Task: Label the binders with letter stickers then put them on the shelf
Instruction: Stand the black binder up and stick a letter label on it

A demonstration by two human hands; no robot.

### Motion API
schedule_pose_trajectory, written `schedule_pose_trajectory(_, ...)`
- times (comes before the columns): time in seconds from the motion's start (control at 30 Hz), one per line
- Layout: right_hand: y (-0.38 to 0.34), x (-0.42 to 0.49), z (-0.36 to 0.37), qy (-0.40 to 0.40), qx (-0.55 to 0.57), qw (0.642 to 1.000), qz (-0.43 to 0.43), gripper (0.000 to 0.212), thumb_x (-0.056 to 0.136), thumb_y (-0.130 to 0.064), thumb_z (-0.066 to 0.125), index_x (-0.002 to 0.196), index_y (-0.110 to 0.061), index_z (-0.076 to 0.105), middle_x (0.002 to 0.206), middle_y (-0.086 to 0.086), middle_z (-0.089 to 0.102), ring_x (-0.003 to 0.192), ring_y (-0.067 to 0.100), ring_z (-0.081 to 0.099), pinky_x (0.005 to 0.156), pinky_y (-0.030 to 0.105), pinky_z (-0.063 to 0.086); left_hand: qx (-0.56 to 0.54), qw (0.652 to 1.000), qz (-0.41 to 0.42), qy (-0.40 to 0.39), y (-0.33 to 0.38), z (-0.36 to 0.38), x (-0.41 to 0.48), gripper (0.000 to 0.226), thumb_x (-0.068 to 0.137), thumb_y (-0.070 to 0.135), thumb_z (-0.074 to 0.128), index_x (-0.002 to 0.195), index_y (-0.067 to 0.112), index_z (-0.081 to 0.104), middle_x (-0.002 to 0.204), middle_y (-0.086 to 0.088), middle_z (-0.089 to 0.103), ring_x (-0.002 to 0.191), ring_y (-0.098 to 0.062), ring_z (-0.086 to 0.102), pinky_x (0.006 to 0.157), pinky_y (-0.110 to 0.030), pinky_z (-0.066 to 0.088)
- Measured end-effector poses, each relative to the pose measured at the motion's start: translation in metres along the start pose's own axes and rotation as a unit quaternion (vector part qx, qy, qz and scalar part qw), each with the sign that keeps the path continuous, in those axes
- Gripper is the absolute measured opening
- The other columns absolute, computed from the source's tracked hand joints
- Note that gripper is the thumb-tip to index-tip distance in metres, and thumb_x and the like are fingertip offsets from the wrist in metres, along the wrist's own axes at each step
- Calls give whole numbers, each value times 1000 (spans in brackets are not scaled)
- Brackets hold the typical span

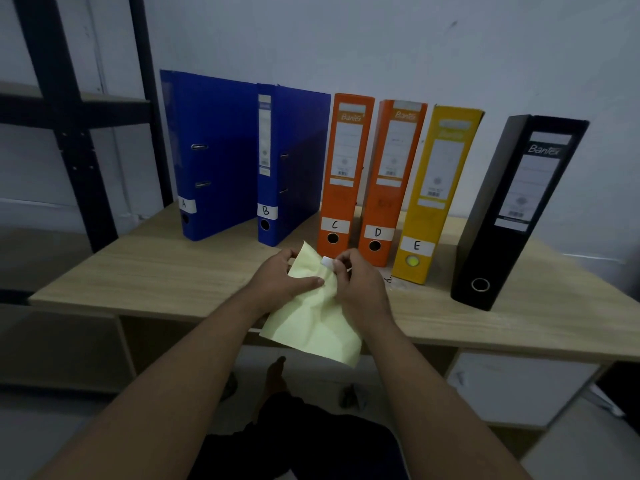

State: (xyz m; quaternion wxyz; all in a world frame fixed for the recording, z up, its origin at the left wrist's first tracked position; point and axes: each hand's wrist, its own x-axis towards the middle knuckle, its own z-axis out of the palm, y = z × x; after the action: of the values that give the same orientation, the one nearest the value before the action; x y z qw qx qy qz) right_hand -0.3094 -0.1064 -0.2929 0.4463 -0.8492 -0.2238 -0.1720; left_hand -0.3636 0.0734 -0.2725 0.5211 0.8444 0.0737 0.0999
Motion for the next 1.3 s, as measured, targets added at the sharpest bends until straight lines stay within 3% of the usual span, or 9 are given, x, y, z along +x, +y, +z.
schedule_pose_trajectory(0.27, 6, 4, 1, 41, 22, 998, 42, 9, 113, -36, 51, 112, -32, 58, 100, -15, 64, 93, 5, 63, 78, 28, 57, 15, 1000, 0, -4, -4, 1, 2, 76, 79, 47, 89, 143, 32, 50, 127, 8, 63, 101, -9, 65, 74, -29, 56)
schedule_pose_trajectory(0.53, 12, 11, -2, 116, 61, 985, 115, 8, 114, -31, 50, 114, -26, 56, 110, -9, 66, 101, 7, 62, 66, 13, 43, 58, 998, -6, -6, -2, 2, 3, 74, 80, 54, 86, 141, 34, 49, 123, 13, 55, 103, -7, 59, 79, -29, 52)
schedule_pose_trajectory(0.73, 12, 13, -3, 140, 71, 978, 136, 8, 115, -31, 49, 115, -26, 55, 116, -6, 67, 105, 9, 63, 71, 17, 49, 56, 998, -4, -12, 0, 2, 0, 66, 82, 53, 85, 134, 38, 49, 121, 13, 56, 95, -1, 57, 70, -24, 49)
schedule_pose_trajectory(0.87, 13, 15, -3, 178, 93, 967, 156, 8, 115, -32, 48, 113, -27, 54, 107, -7, 66, 103, 15, 69, 80, 28, 59, 64, 998, -2, -11, 2, 2, -3, 67, 83, 53, 84, 137, 36, 49, 117, 15, 53, 94, 0, 56, 69, -22, 47)
schedule_pose_trajectory(0.97, 14, 16, -7, 210, 130, 950, 191, 8, 116, -32, 44, 113, -27, 50, 104, -5, 66, 87, 16, 75, 77, 37, 64, 52, 999, 6, -6, 1, 2, -4, 61, 85, 50, 84, 134, 36, 50, 116, 17, 55, 98, -1, 57, 73, -23, 48)
schedule_pose_trajectory(1.07, 12, 15, -12, 237, 169, 930, 224, 8, 115, -32, 45, 114, -26, 50, 108, -2, 68, 79, 15, 75, 73, 35, 64, 25, 998, 8, 51, -3, 2, -4, 60, 88, 41, 84, 138, 30, 53, 124, 12, 60, 110, -9, 59, 83, -27, 49)
schedule_pose_trajectory(1.2, 9, 13, -10, 208, 159, 945, 196, 5, 113, -33, 52, 110, -32, 55, 112, -4, 70, 84, 13, 74, 72, 30, 63, 25, 983, -10, 183, -13, 3, -1, 59, 90, 31, 83, 138, 18, 52, 132, 0, 63, 117, -19, 61, 93, -35, 51)
schedule_pose_trajectory(1.3, 11, 13, -7, 176, 152, 959, 164, 20, 111, -32, 57, 94, -42, 57, 103, -12, 70, 89, 14, 73, 81, 39, 66, 109, 951, -52, 283, -15, 3, 2, 81, 83, 33, 88, 145, 12, 41, 147, -11, 47, 133, -31, 48, 103, -44, 49)
